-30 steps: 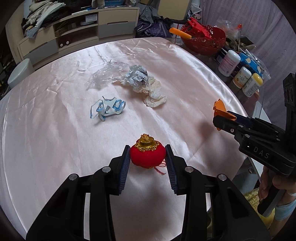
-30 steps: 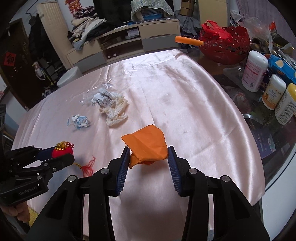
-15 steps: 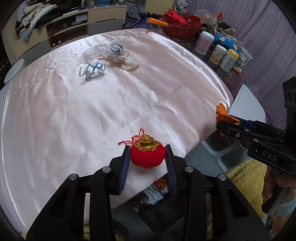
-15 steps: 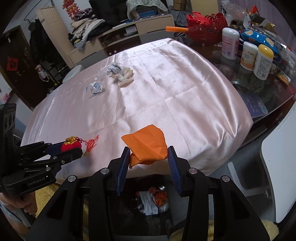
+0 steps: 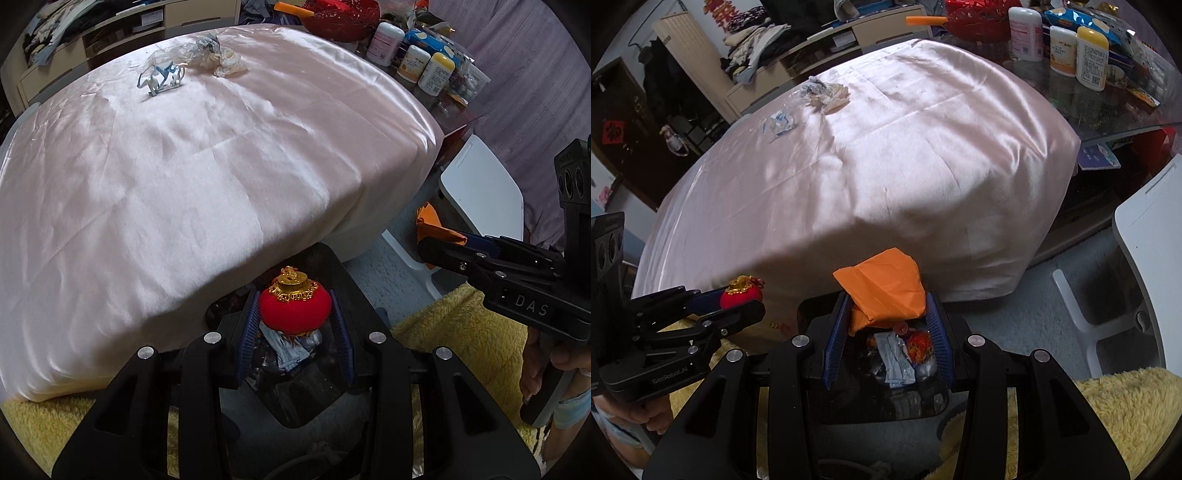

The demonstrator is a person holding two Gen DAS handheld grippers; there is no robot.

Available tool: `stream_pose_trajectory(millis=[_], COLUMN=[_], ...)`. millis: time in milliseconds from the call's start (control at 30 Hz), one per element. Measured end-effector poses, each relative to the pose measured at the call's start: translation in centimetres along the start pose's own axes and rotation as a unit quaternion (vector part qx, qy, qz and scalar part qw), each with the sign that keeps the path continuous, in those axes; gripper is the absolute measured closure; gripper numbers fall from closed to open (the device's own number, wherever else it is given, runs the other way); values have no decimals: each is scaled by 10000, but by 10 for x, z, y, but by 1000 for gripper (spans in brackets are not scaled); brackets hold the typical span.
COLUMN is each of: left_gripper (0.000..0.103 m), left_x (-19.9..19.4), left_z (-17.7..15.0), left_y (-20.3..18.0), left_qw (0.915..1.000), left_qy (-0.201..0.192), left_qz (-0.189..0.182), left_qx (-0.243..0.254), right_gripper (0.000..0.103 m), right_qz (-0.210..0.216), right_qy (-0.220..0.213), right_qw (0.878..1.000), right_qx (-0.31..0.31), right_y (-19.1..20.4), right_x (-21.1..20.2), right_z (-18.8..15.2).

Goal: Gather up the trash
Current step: 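Lower the lantern and orange paper into the black bin and release both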

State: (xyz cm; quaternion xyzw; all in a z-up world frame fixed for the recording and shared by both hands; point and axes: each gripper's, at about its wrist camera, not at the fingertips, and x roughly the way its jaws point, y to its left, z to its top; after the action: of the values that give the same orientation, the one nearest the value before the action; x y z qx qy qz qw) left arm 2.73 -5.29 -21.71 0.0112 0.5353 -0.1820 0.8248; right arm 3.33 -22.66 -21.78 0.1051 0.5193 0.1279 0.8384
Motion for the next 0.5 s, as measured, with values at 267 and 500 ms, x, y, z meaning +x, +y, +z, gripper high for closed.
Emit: stream_pose_trajectory(millis=[267,500], left_gripper=[68,68], left_x=[29,50], left_z=[-20,-27], left_y=[-4,-1], left_qw=[9992,9975], left_qy=[392,704], left_qz=[85,84], left_qx=[-2,-67], right_gripper=[60,60], right_qz=[51,189], right_qy=[346,724], right_qw=[9993,9970], right_qx=[163,178], right_y=[-8,-5], right_x=[16,38], right_z=[-19,-26])
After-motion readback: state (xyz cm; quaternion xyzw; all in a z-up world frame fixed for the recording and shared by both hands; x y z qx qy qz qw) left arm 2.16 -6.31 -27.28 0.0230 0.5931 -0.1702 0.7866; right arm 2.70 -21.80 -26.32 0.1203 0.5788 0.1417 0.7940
